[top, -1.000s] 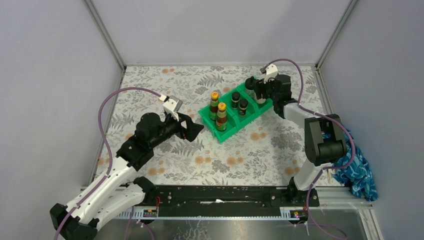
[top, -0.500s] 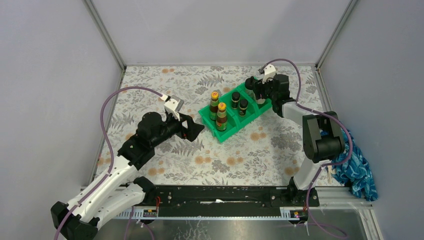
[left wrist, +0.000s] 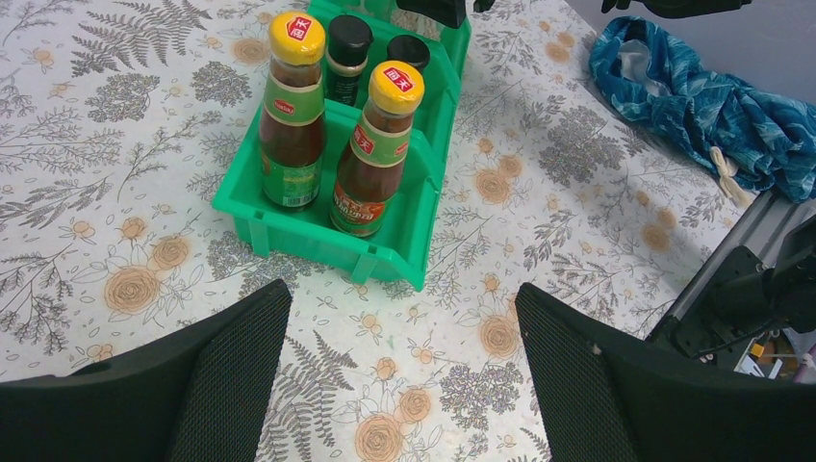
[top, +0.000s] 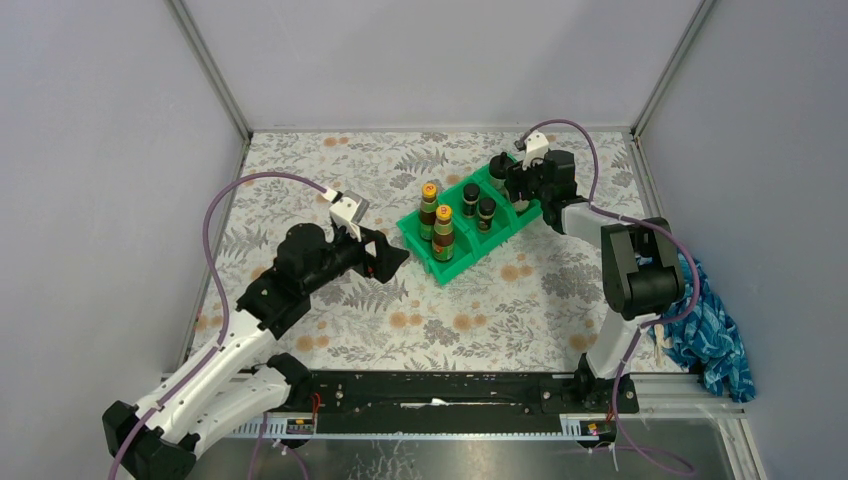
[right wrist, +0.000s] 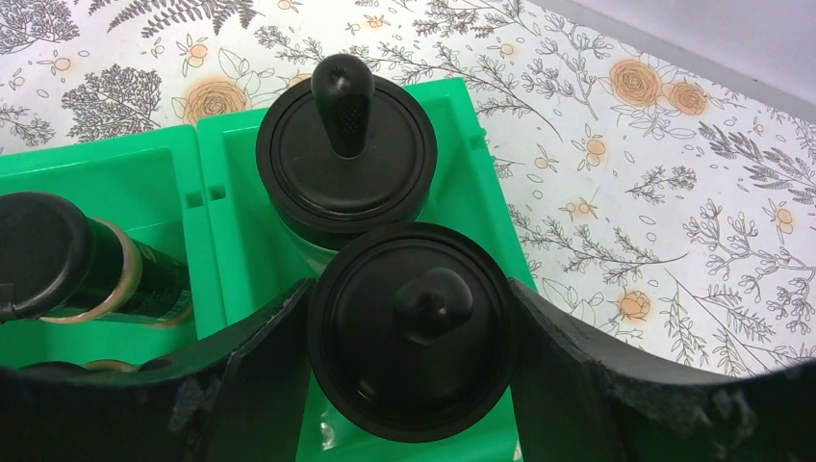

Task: Organize the condiment bottles
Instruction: Place the bottle in the storage box.

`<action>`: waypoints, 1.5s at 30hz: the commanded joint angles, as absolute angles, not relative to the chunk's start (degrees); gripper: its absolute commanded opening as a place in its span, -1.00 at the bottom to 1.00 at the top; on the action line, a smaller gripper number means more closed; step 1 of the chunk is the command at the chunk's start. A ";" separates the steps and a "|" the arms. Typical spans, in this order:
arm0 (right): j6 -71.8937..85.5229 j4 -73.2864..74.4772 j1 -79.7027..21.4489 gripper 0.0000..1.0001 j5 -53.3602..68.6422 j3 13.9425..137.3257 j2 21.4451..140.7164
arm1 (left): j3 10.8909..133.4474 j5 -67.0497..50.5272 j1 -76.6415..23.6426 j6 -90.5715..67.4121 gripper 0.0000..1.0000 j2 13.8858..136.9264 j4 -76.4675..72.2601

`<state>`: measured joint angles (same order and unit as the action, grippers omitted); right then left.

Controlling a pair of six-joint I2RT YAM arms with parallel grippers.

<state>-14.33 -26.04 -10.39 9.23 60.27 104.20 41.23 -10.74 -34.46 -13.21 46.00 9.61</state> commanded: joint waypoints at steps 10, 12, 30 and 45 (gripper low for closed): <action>-14.85 -31.47 -11.11 -1.00 11.01 63.83 105.00 | 40.87 -11.73 -34.89 -13.10 0.83 46.77 7.26; -14.92 -31.30 -11.15 -1.00 10.90 63.87 105.15 | 40.96 -11.83 -34.89 -13.10 0.83 46.88 7.22; -14.68 -30.23 -11.29 -0.53 7.87 63.12 104.90 | 41.05 -12.66 -34.87 -13.61 0.83 46.73 7.24; -14.33 -29.58 -11.34 0.53 6.59 63.54 106.02 | 41.04 -12.83 -34.89 -13.75 0.83 46.70 7.21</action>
<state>-14.28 -26.06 -10.76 7.53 60.75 105.95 41.23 -11.66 -34.46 -13.28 46.98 9.54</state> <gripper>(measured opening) 0.733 0.914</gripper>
